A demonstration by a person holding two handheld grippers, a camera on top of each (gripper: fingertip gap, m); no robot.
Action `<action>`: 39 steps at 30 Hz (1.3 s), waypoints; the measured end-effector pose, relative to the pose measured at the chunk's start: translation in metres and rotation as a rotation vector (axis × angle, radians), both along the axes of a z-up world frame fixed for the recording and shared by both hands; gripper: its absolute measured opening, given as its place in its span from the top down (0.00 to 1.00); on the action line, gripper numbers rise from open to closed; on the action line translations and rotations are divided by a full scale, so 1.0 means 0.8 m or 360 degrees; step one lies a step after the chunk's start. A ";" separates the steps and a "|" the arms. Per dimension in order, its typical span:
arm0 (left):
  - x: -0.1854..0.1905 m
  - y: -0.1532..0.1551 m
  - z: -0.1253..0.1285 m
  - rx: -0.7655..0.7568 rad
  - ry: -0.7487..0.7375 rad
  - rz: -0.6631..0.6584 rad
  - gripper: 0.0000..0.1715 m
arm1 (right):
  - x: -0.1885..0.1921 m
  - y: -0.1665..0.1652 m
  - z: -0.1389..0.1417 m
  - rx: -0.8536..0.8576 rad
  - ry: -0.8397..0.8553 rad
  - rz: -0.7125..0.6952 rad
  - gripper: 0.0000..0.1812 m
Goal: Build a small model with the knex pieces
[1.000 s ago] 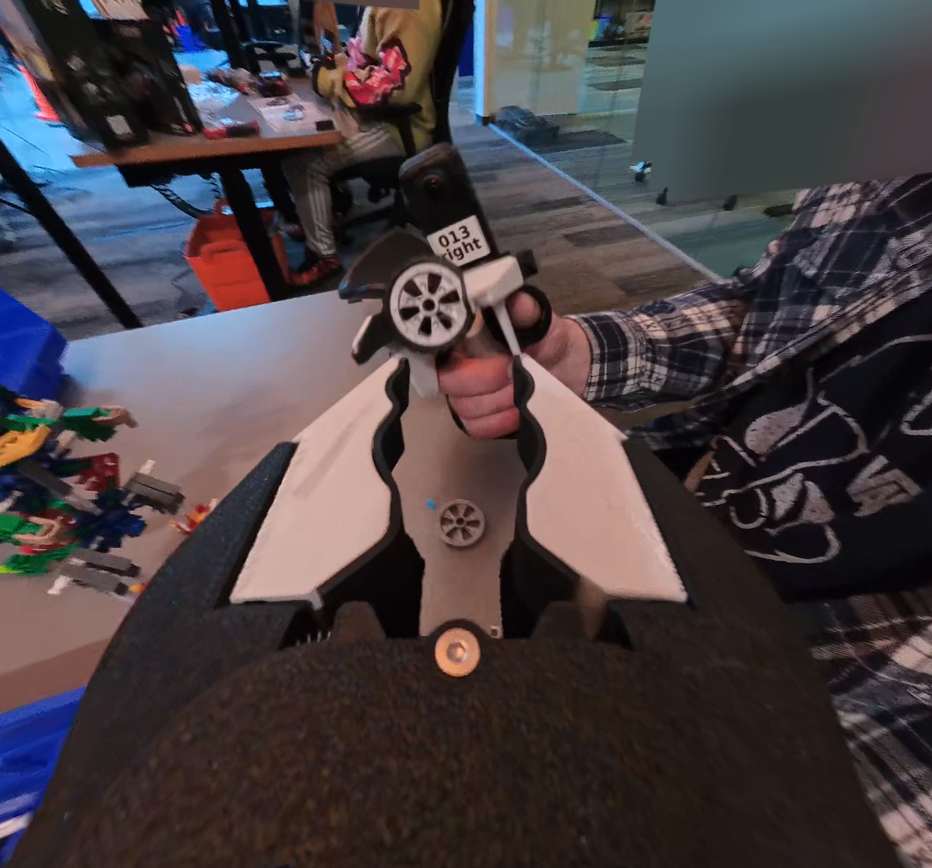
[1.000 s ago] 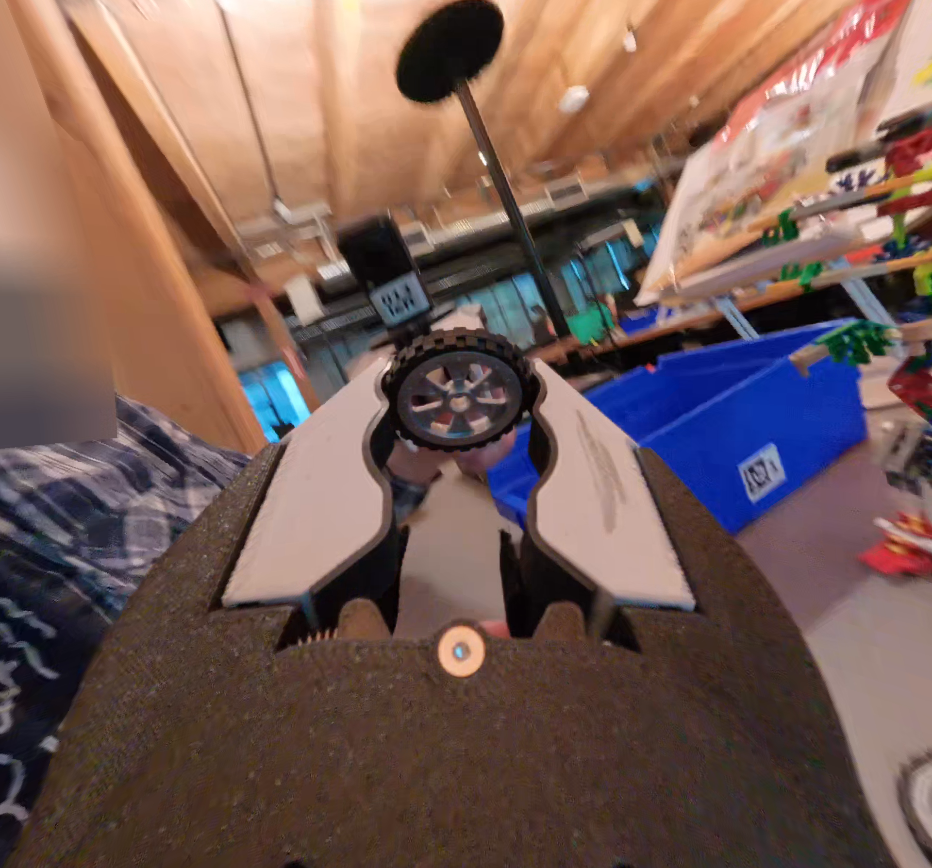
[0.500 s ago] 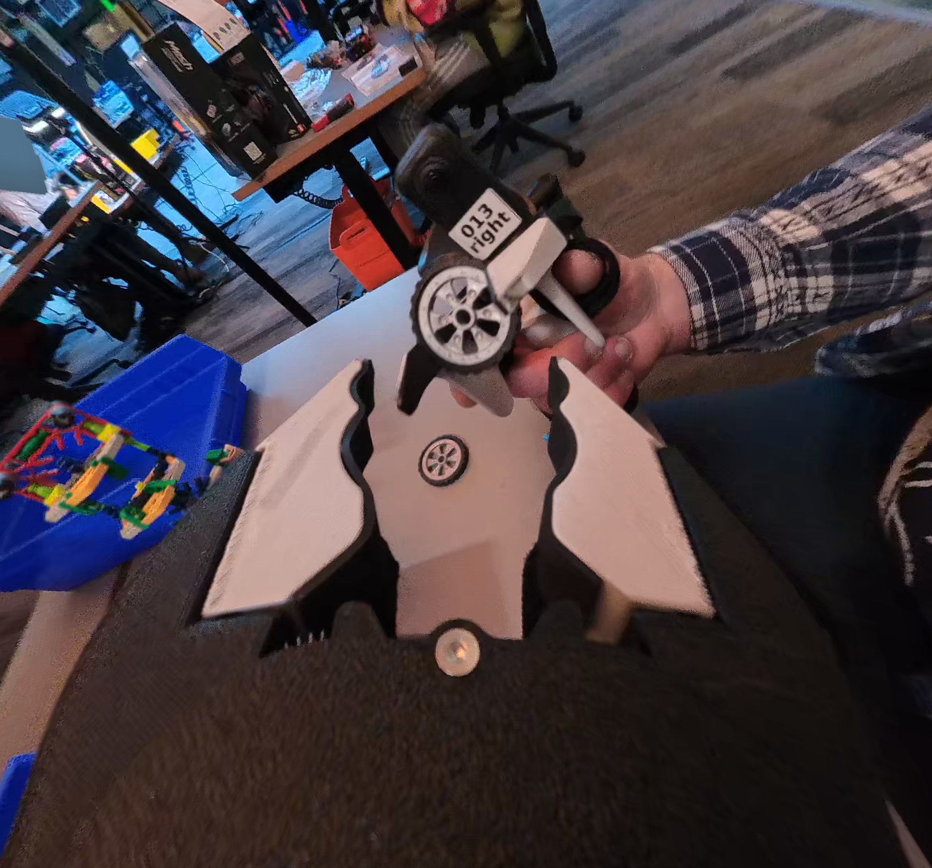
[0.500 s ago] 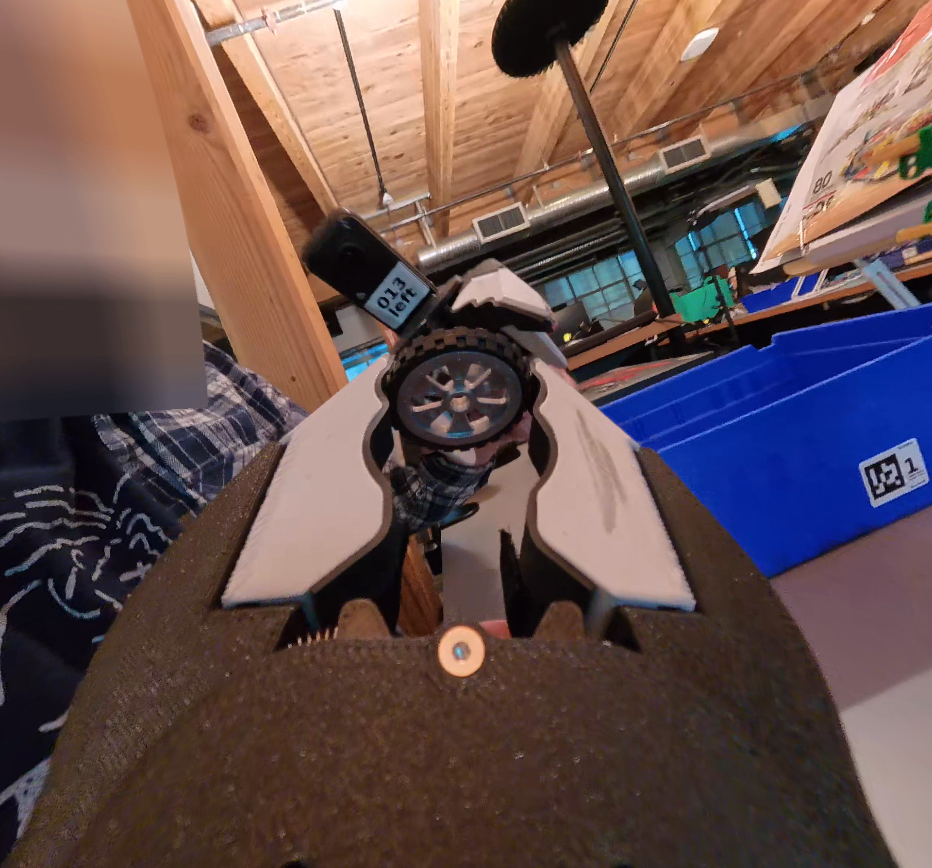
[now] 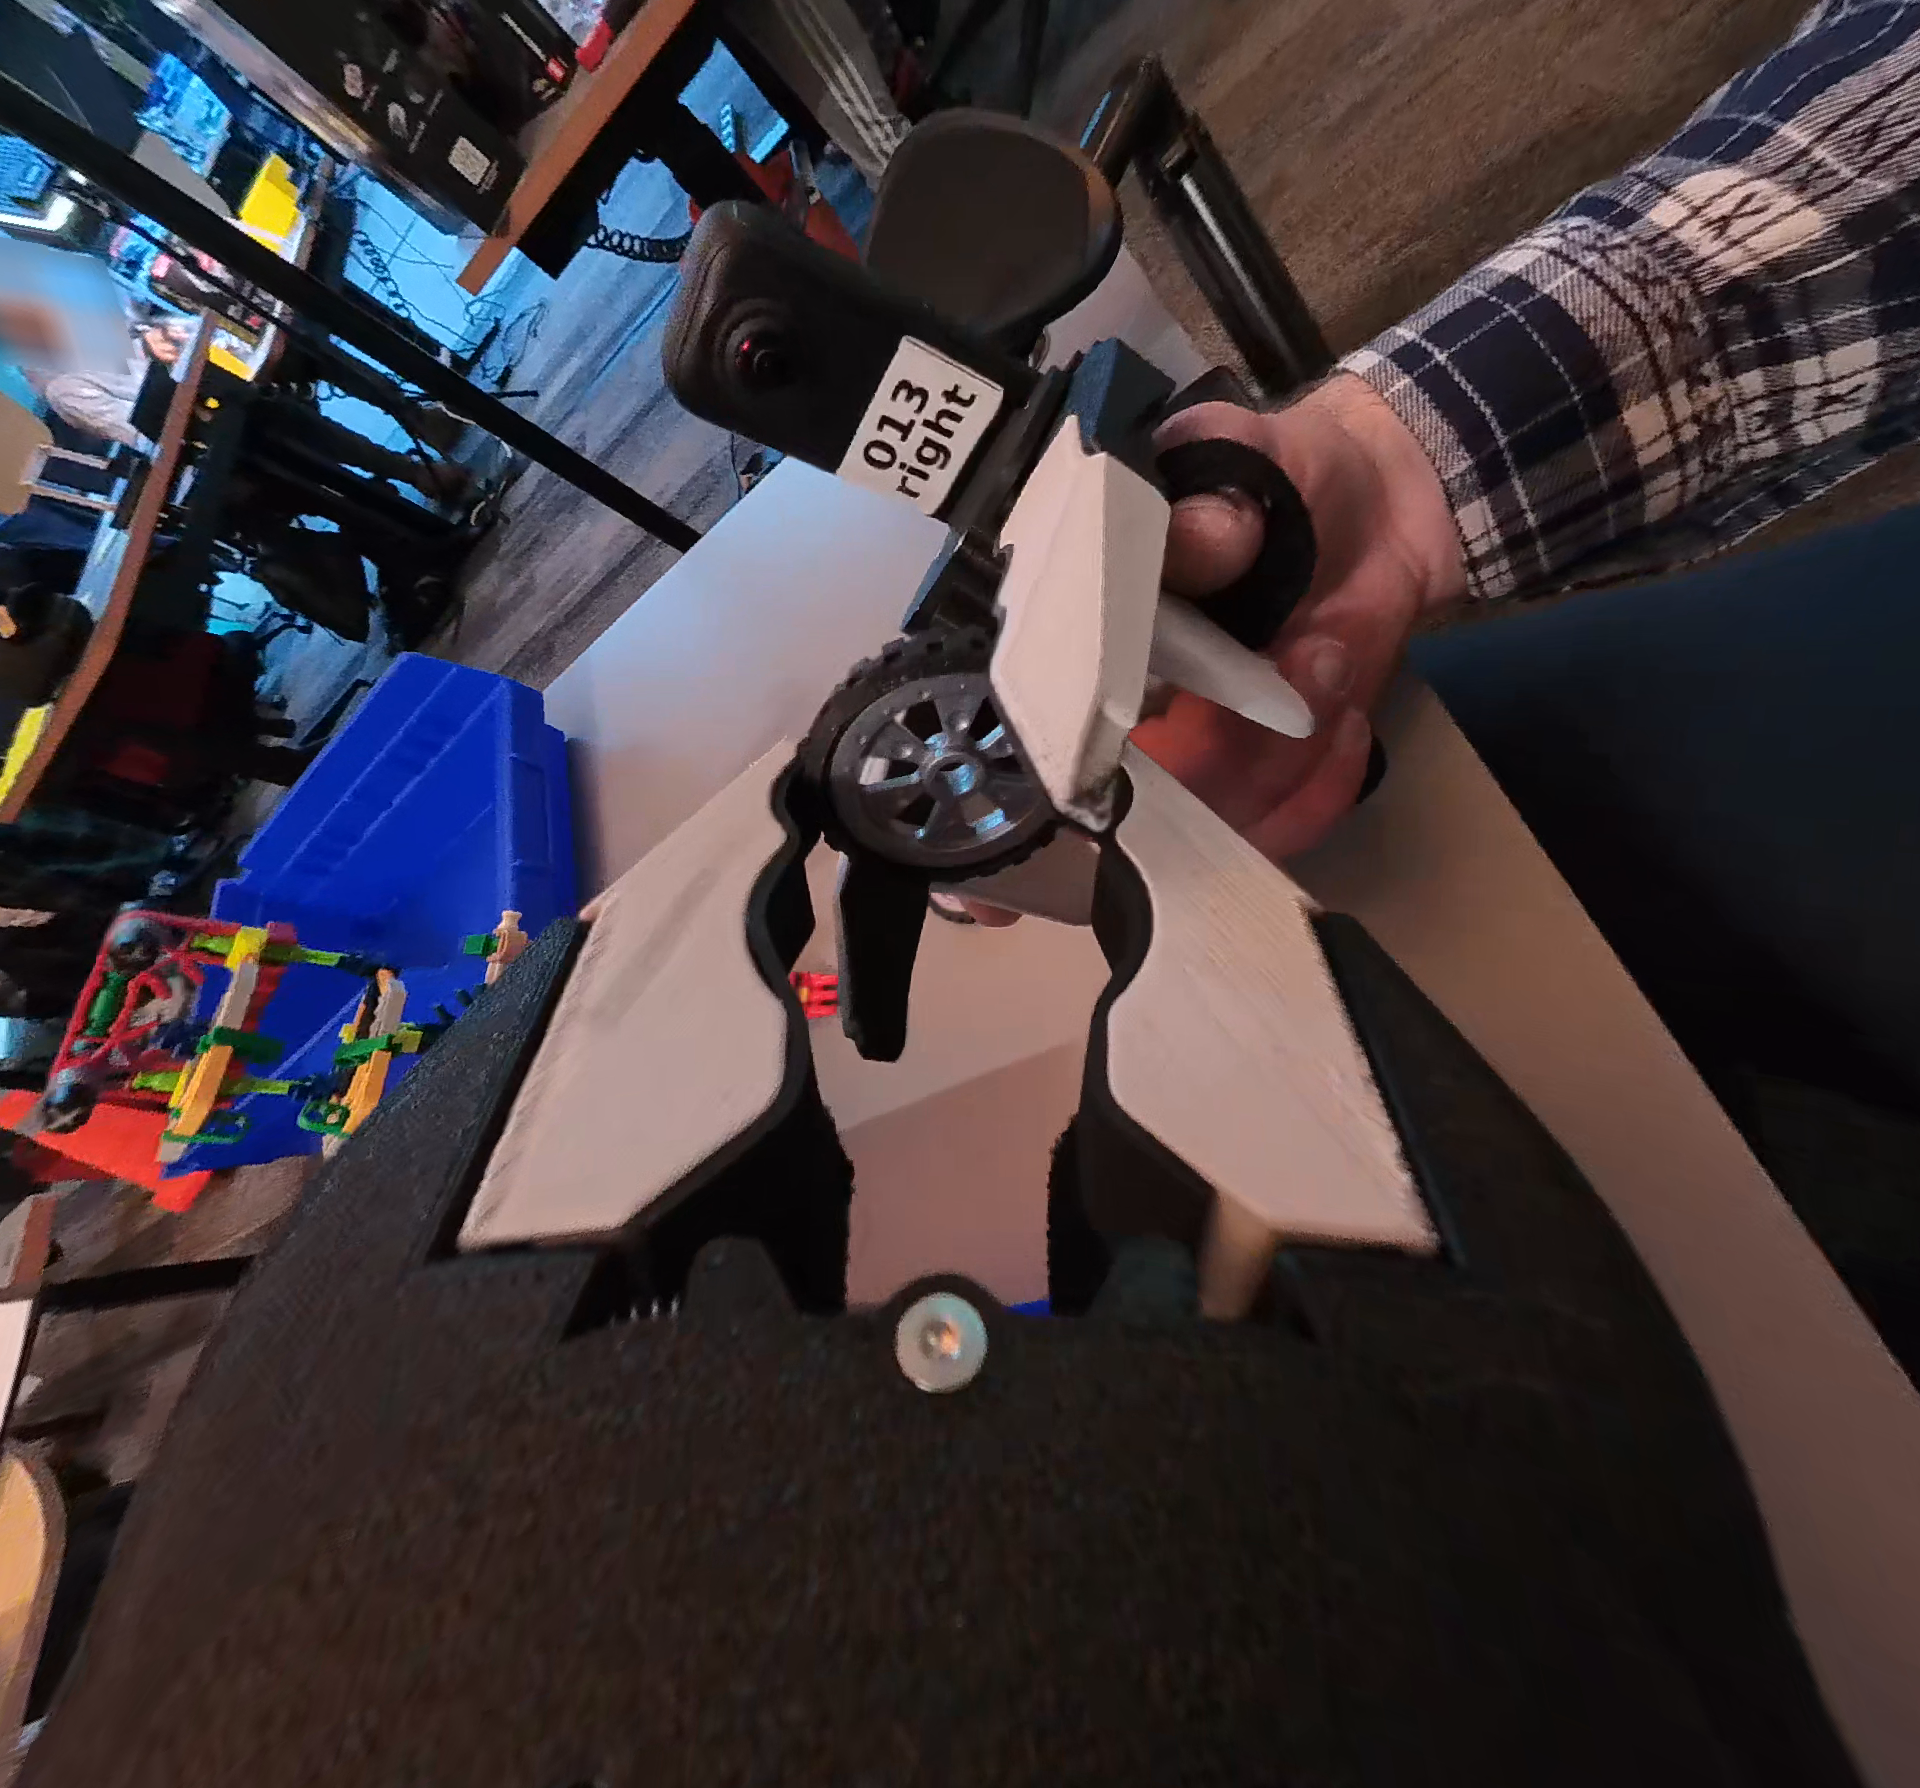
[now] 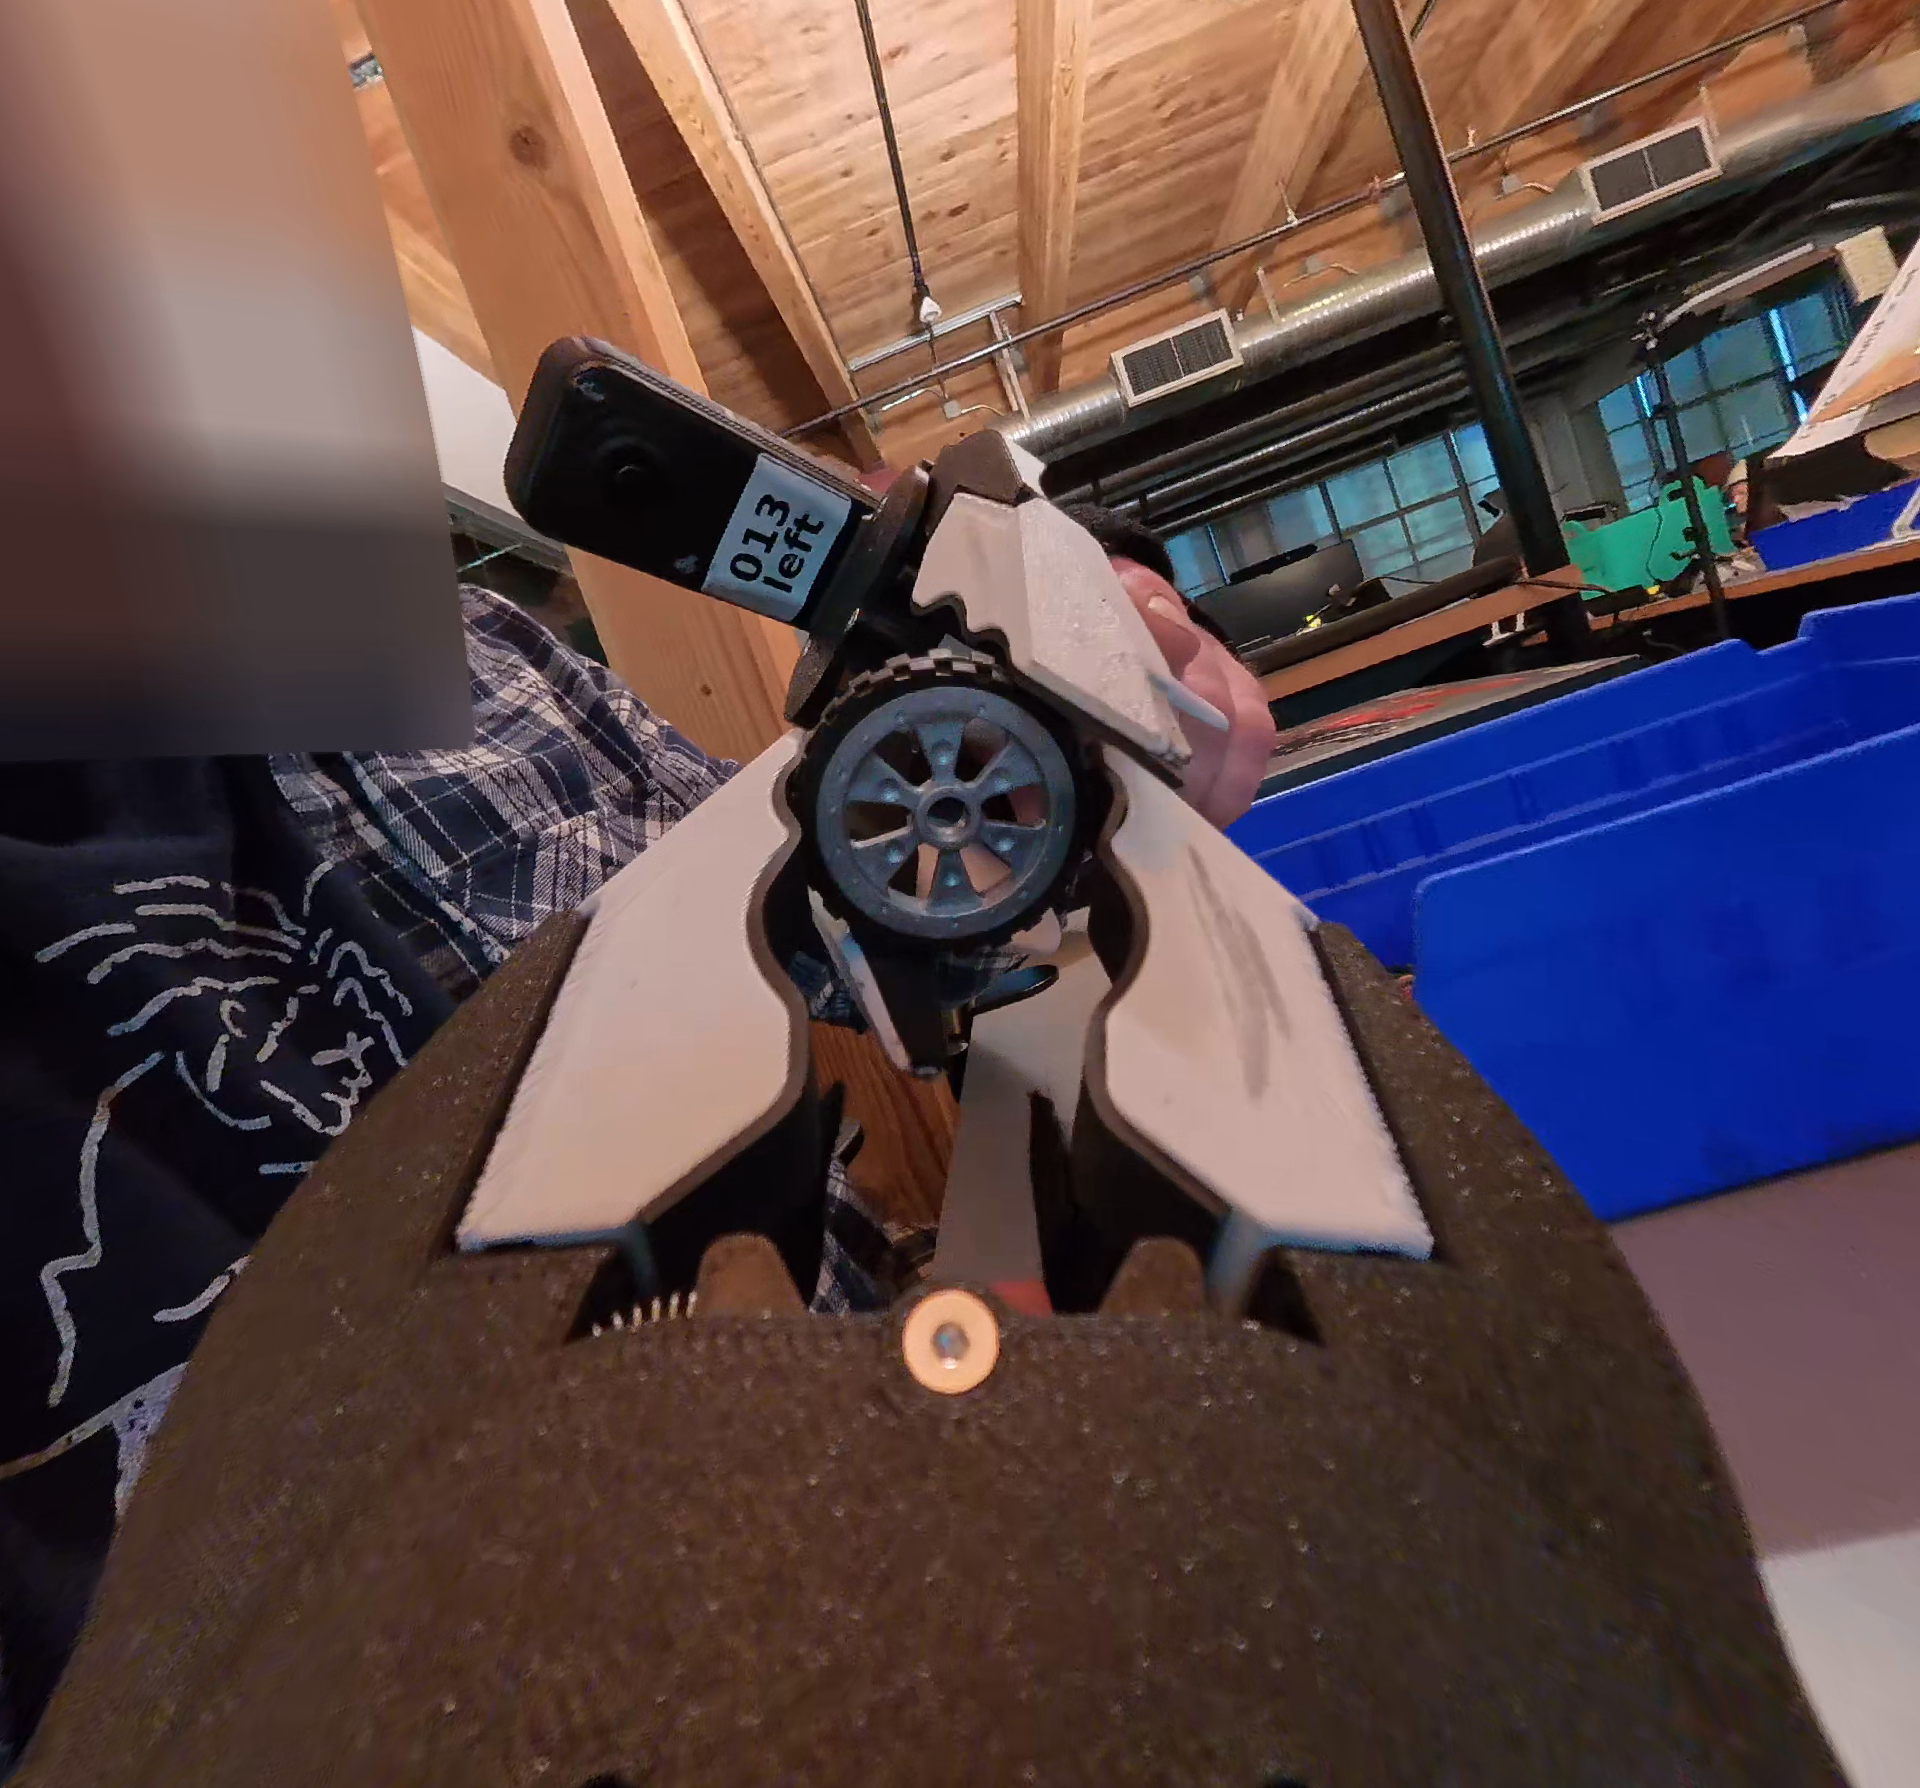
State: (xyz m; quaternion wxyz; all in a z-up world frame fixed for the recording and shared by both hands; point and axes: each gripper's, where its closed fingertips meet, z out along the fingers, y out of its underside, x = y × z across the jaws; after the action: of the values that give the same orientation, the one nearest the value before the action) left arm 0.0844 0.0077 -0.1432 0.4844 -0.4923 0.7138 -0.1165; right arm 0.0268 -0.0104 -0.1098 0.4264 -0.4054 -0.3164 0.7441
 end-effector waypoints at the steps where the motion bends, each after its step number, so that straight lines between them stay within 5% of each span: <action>1: 0.000 0.002 -0.001 -0.0003 0.0004 0.0013 0.71 | 0.000 0.002 -0.001 -0.0008 0.0004 -0.0006 0.73; 6: 0.001 0.006 0.001 0.0045 0.0038 0.0040 0.72 | 0.002 0.007 0.001 -0.0005 0.0013 -0.0054 0.73; 10: 0.013 0.008 0.021 0.0126 -0.0155 0.0090 0.70 | 0.012 0.007 0.021 -0.0001 0.0145 -0.0025 0.73; 13: 0.007 0.018 0.041 0.0212 -0.0259 0.0193 0.50 | 0.035 0.003 0.051 -0.0016 0.0385 0.0026 0.73; 18: 0.010 0.010 0.054 0.0225 -0.0317 0.0148 0.55 | 0.058 -0.006 0.079 -0.0010 0.0605 0.0084 0.73; 25: 0.022 0.001 0.071 0.0388 -0.0345 0.0124 0.57 | 0.047 -0.009 0.080 -0.0011 0.0548 0.0057 0.73; 30: -0.012 0.021 0.057 0.0412 -0.0266 0.0248 0.56 | 0.036 0.042 0.043 -0.0055 -0.0041 -0.0484 0.73; 34: -0.056 0.047 0.038 0.0281 -0.0239 0.0390 0.57 | 0.051 0.102 -0.042 -0.0026 -0.0958 -0.1005 0.73; 39: -0.098 0.061 0.014 0.0213 -0.0194 0.0520 0.58 | 0.099 0.130 -0.139 0.0118 -0.2017 -0.1334 0.72</action>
State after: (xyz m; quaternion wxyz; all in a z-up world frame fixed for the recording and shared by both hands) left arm 0.0059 0.0565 -0.1322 0.5707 -0.5605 0.5998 -0.0182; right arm 0.1061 0.0933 -0.2211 0.4234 -0.8268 -0.3452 0.1337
